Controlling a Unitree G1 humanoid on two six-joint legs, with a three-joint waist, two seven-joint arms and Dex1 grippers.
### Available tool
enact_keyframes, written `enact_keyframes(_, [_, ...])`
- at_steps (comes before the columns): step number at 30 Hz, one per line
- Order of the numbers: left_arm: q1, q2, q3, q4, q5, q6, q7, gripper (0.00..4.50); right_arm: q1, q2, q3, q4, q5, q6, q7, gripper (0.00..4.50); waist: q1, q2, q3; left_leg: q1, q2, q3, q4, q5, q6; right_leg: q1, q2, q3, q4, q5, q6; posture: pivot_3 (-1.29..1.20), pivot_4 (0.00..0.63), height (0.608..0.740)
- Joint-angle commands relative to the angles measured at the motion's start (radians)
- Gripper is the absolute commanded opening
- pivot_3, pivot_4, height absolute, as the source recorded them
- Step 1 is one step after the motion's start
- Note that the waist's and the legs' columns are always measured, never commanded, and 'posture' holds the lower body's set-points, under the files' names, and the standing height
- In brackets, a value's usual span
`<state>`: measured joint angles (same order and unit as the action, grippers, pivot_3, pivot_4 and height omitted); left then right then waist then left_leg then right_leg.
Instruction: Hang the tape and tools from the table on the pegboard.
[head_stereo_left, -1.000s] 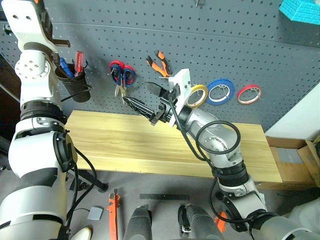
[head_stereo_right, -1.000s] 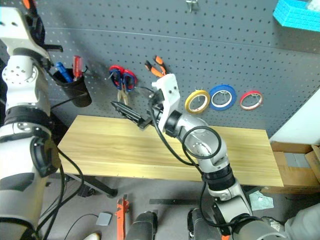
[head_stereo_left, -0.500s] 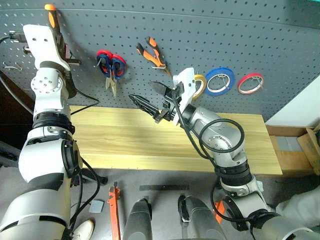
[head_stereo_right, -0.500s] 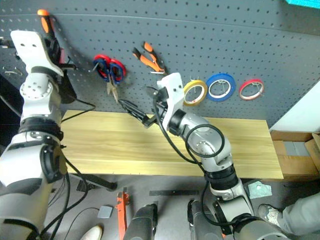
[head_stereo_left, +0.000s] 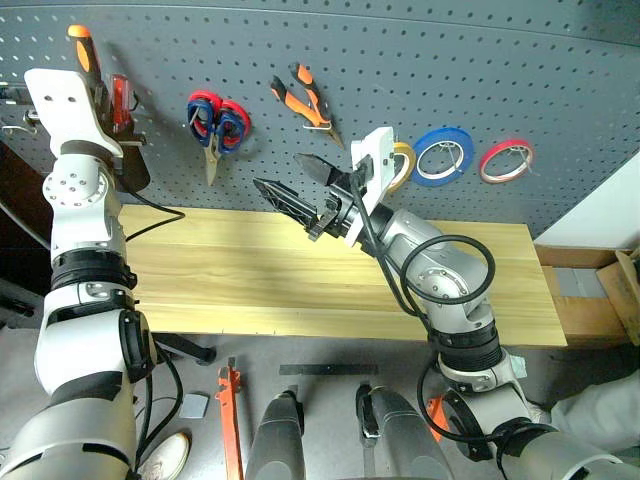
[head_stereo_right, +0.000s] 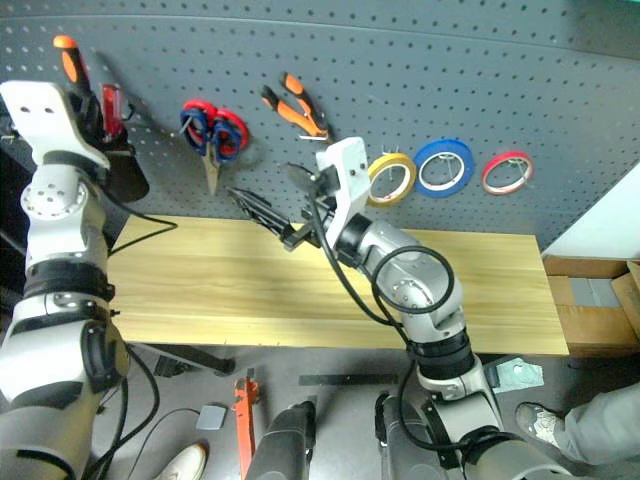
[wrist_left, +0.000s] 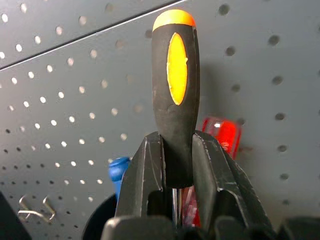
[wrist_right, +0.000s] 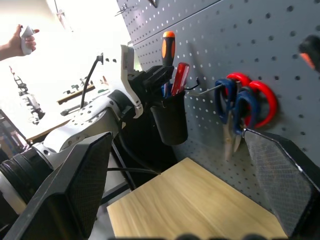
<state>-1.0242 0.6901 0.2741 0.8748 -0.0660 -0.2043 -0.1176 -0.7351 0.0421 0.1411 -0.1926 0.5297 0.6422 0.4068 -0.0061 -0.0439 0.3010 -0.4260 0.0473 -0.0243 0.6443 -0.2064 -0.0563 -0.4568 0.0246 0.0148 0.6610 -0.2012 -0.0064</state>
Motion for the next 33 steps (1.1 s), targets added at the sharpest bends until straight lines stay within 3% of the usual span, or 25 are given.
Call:
enact_keyframes(1, [0.007,0.035,0.026,-0.104,-0.01,0.017,0.017,0.42,-0.019,0.011,-0.003,-0.024,0.007,-0.019,0.007,4.5,0.003,0.0,0.0,0.0,0.0,0.0,0.0,0.0,0.0,0.0,0.0,0.0,-0.001,0.0,0.0,0.07,0.328,0.74])
enact_keyframes(17, [0.199,-0.006,0.072,-0.302,-0.063,0.163,0.041,0.42,-0.027,0.008,-0.006,-0.011,0.003,-0.028,0.017,4.5,0.002,0.001,0.003,-0.001,0.0,0.0,-0.002,0.0,0.0,-0.001,-0.002,-0.001,-0.003,0.0,0.0,0.07,0.325,0.74])
enact_keyframes(29, [0.191,-0.012,0.071,-0.334,-0.068,0.196,0.047,4.47,-0.032,0.007,-0.007,-0.002,-0.001,-0.041,0.021,4.5,0.004,0.001,0.003,-0.001,0.0,0.001,-0.002,0.0,0.0,0.0,-0.002,0.0,-0.004,0.0,0.001,0.07,0.308,0.74])
enact_keyframes(33, [0.191,-0.023,0.066,-0.374,-0.071,0.213,0.046,4.47,-0.031,-0.003,-0.007,-0.003,-0.005,-0.05,0.025,4.5,0.004,0.001,0.002,-0.001,0.0,0.001,-0.002,0.0,0.0,0.0,-0.002,-0.001,-0.004,0.0,0.001,0.06,0.293,0.74])
